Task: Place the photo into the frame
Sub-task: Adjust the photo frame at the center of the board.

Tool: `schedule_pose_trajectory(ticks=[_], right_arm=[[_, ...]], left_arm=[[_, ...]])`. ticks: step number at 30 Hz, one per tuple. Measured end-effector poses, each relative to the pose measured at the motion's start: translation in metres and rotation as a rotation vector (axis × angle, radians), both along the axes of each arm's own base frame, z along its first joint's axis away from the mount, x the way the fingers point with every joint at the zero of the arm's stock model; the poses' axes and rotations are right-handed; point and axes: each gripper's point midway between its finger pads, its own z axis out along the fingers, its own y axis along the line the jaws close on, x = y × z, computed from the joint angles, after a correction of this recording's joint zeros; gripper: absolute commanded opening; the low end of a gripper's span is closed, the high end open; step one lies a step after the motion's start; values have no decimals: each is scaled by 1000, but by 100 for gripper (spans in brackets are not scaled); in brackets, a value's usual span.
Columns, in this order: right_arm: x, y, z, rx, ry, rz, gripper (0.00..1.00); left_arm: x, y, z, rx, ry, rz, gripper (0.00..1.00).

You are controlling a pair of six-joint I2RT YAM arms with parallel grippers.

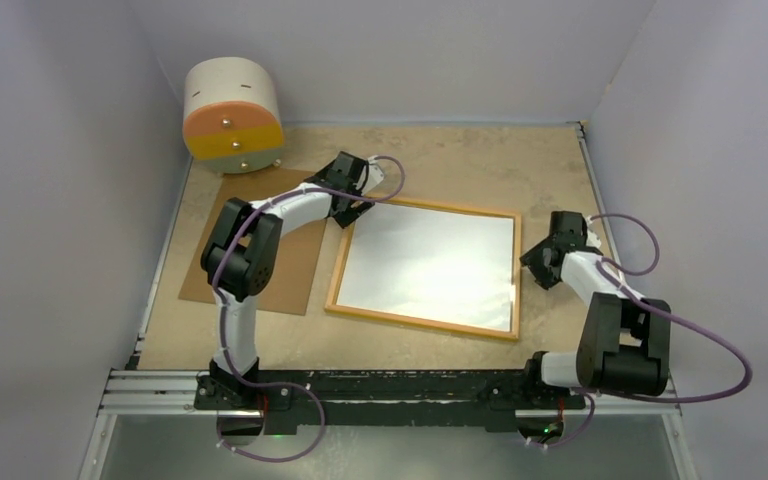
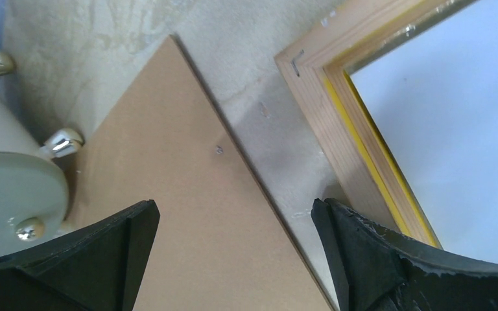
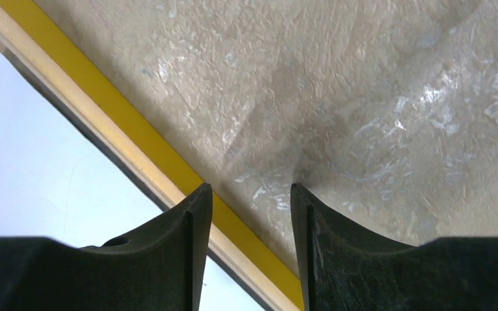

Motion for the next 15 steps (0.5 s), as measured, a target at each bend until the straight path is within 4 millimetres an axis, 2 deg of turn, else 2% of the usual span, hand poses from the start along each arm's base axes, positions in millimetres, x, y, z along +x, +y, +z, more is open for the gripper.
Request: schedule_pose_trajectory(ticks=[5, 10, 15], right_arm=[[-6, 6, 11, 39, -2, 29, 42], [2, 10, 33, 50, -65, 56, 41], [3, 14, 35, 80, -72, 72, 40]], left_arm=[[-9, -3, -4, -37, 36, -11, 100], [-10, -5, -5, -49, 40, -10, 100], [-10, -5, -5, -55, 39, -6, 100]])
